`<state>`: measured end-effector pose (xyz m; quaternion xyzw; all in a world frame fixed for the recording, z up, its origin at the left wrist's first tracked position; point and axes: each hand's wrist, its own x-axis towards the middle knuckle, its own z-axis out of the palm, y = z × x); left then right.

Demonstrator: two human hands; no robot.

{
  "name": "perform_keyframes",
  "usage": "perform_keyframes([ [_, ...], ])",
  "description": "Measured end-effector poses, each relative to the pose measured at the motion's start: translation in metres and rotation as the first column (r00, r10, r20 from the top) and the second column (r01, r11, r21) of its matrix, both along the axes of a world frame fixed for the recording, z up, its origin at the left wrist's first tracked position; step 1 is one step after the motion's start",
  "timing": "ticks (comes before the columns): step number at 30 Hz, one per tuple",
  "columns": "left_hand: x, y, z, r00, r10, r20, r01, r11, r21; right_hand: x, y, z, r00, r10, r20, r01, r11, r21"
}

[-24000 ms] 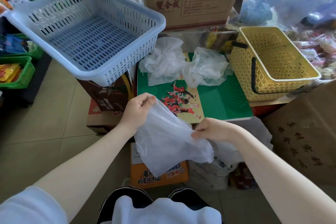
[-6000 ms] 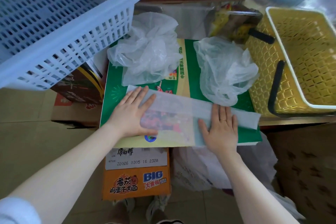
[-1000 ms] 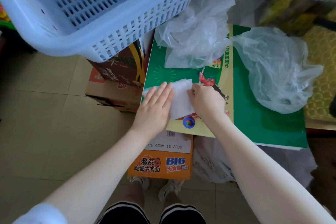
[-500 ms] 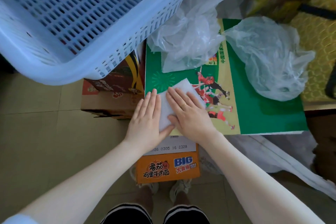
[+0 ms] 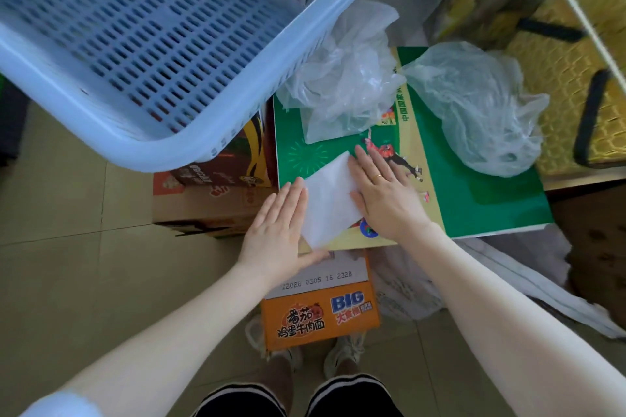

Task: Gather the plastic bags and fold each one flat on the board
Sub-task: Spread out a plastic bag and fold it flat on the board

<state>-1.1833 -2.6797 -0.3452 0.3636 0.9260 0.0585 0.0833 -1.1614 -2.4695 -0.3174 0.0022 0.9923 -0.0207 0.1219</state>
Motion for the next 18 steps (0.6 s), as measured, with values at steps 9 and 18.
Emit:
perform_keyframes([
  [9,-0.004,-0.019,0.004,0.929,-0.310,-0.202,0.332,0.940,0.082,0.025,-0.013,0.001,0.991,0.112,0.077,-0.099,0.982,-0.163],
  [18,-0.002,-0.010,0.021,0.896,-0.341,-0.283,0.394,0.906,0.157,0.049,0.007,0.005,0.982,0.173,0.078,-0.152,0.963,-0.223],
])
